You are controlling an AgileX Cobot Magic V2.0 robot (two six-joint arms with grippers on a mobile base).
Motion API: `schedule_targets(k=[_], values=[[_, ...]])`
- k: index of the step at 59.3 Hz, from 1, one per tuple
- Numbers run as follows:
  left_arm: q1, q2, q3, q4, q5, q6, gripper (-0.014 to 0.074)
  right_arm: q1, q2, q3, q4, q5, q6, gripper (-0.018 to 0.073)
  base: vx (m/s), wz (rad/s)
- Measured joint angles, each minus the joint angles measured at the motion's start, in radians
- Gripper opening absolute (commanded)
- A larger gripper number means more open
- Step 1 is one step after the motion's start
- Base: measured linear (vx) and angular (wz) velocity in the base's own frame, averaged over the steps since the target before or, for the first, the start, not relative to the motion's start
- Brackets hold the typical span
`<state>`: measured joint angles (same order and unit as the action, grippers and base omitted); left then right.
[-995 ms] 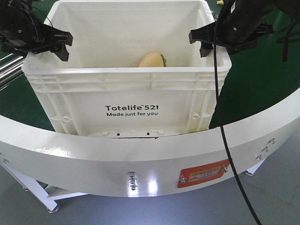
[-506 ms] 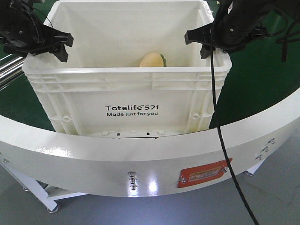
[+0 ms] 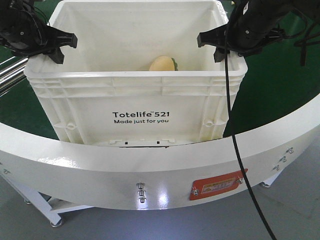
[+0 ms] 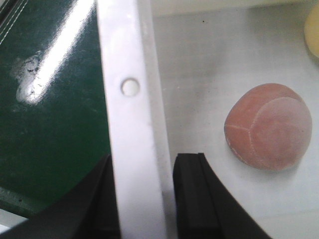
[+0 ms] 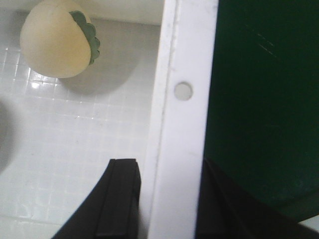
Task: Place moving items into box and shelve
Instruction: 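Clamp both side rims and lift the crate off the belt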
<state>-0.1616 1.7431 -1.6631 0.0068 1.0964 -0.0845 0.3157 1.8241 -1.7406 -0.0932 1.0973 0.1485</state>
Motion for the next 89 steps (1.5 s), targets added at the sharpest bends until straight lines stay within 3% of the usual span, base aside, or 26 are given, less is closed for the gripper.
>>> schedule_targets(k=[10, 40, 52, 68, 81, 89], values=[[0.000, -0.006, 0.000, 0.000, -0.006, -0.001, 0.0013, 0.001, 0.000, 0.000, -0.011, -0.002, 0.000, 0.0151, 0.00, 0.00], [-0.025, -0.168, 0.011, 0.010, -0.060, -0.004, 0.0015, 0.021, -0.132, 0.008, -0.063, -0.022, 0.056, 0.0085, 0.00, 0.00], [-0.076, -0.233, 0.035, 0.066, -0.087, -0.035, 0.0015, 0.072, -0.232, 0.059, -0.170, -0.017, 0.130, 0.0089, 0.00, 0.00], [-0.149, -0.452, 0.301, 0.195, -0.178, -0.164, 0.0015, 0.216, -0.432, 0.319, -0.323, -0.092, 0.327, 0.0093, 0.00, 0.00], [-0.205, -0.654, 0.524, 0.206, -0.207, -0.241, 0.0015, 0.300, -0.548, 0.471, -0.349, -0.102, 0.401, 0.0096, 0.00, 0.00], [-0.255, -0.781, 0.644, 0.194, -0.240, -0.275, 0.0015, 0.312, -0.601, 0.548, -0.352, -0.106, 0.451, 0.0096, 0.00, 0.00]])
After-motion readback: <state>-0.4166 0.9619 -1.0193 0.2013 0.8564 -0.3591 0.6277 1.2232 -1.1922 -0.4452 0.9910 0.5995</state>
